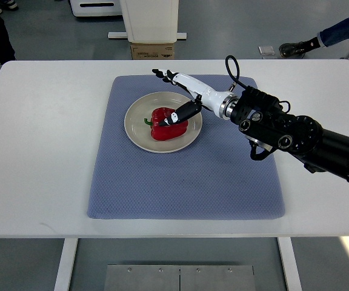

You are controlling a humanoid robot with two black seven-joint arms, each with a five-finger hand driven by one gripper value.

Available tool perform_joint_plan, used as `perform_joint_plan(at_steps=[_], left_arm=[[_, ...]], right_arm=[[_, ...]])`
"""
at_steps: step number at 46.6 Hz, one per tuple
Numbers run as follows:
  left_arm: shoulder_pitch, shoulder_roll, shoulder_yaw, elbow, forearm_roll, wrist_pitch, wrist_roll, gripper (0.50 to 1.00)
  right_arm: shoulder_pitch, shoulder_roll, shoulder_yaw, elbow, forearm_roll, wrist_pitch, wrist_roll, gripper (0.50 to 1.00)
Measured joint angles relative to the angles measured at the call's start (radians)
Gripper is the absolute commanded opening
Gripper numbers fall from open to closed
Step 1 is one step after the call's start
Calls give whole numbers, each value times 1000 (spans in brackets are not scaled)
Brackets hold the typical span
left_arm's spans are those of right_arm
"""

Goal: Place red pepper on plate with right hand

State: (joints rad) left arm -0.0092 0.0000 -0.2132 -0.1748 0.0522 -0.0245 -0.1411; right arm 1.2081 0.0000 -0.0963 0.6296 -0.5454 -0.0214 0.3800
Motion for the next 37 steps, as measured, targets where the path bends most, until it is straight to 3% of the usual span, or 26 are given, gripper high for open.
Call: perform_joint_plan(at_steps=[12, 27, 37], left_arm=[[0, 0, 0, 0, 0, 0, 0, 1000], [0, 0, 0, 0, 0, -1, 0, 1000], [0, 0, 0, 0, 0, 0, 0, 1000]], right_arm=[[-43, -45, 125, 1, 3, 1, 1, 998], [-168, -111, 429, 0, 3, 0, -6, 998], [-254, -121, 634, 1, 2, 0, -51, 998]])
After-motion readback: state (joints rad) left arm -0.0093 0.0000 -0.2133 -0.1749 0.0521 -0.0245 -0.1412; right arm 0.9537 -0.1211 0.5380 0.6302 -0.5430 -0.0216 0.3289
